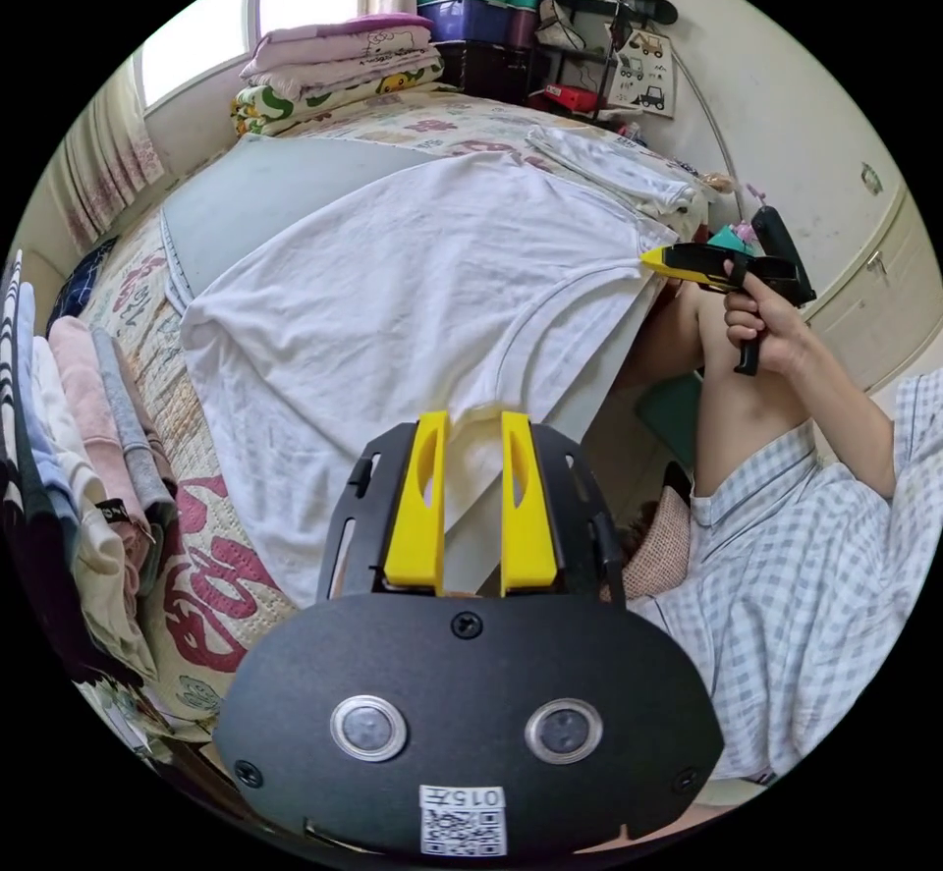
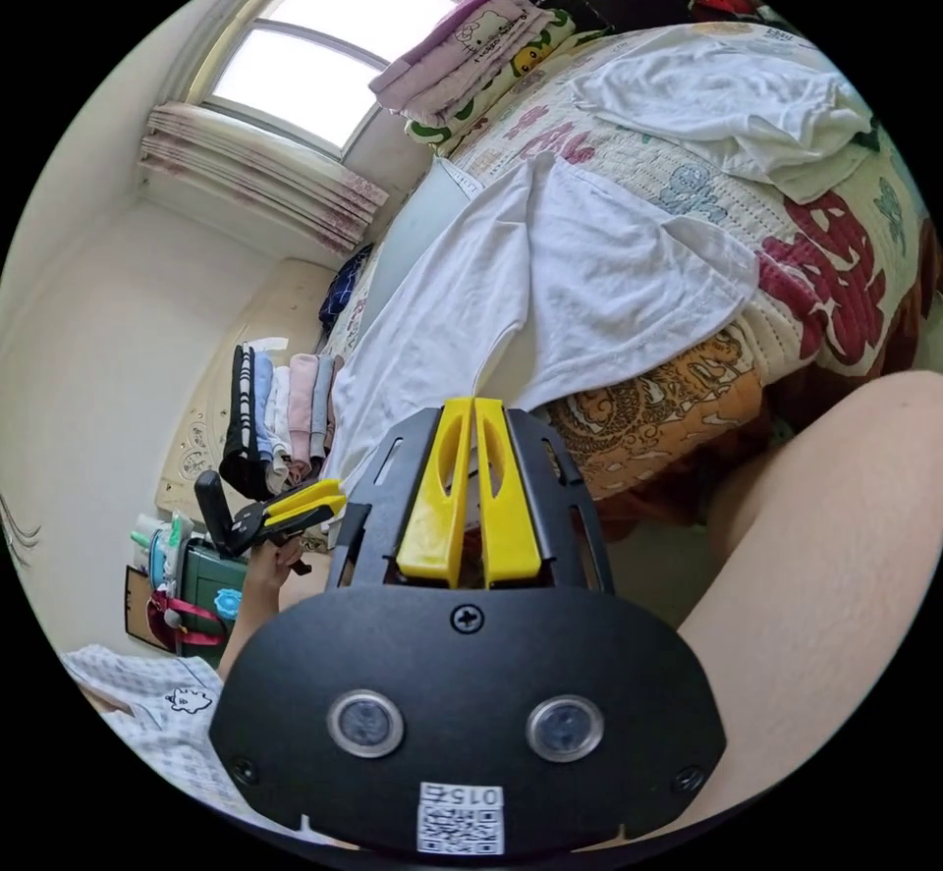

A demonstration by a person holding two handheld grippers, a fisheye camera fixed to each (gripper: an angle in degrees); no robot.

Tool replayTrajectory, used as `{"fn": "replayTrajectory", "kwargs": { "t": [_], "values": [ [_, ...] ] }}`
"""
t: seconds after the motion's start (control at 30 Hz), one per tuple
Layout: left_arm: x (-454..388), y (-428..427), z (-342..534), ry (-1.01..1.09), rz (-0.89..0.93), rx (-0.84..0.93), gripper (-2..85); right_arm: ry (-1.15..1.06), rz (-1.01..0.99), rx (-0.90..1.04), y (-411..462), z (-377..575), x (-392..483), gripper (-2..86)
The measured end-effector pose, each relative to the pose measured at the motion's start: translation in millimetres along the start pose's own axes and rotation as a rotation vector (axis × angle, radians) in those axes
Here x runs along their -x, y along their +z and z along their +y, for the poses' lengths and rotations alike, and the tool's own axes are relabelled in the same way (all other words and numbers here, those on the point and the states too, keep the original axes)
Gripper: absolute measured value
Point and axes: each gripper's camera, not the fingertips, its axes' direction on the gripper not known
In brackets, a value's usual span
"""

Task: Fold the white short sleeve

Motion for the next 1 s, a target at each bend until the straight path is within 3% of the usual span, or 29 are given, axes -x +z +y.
{"fn": "replayTrajectory", "kwargs": {
  "t": [0.27,0.6,0.83,1.0],
  "values": [
    [-16,3,-17,-0.005,-0.015,0.029,3.2,-0.031,0.029,-0.015,-9,10,-15,0.2],
    [-12,4,-47,-0.069,0.088,0.011,7.0,-0.028,0.124,-0.175,-67,11,-43,6.9],
    [-6,-2,-123,-0.058,0.213,-0.098,7.8,0.038,0.284,-0.425,-107,9,-54,13.9],
    [1,12,-211,-0.091,0.27,-0.133,8.1,0.148,0.277,-0.344,-90,-1,-77,14.5]
  ]
}}
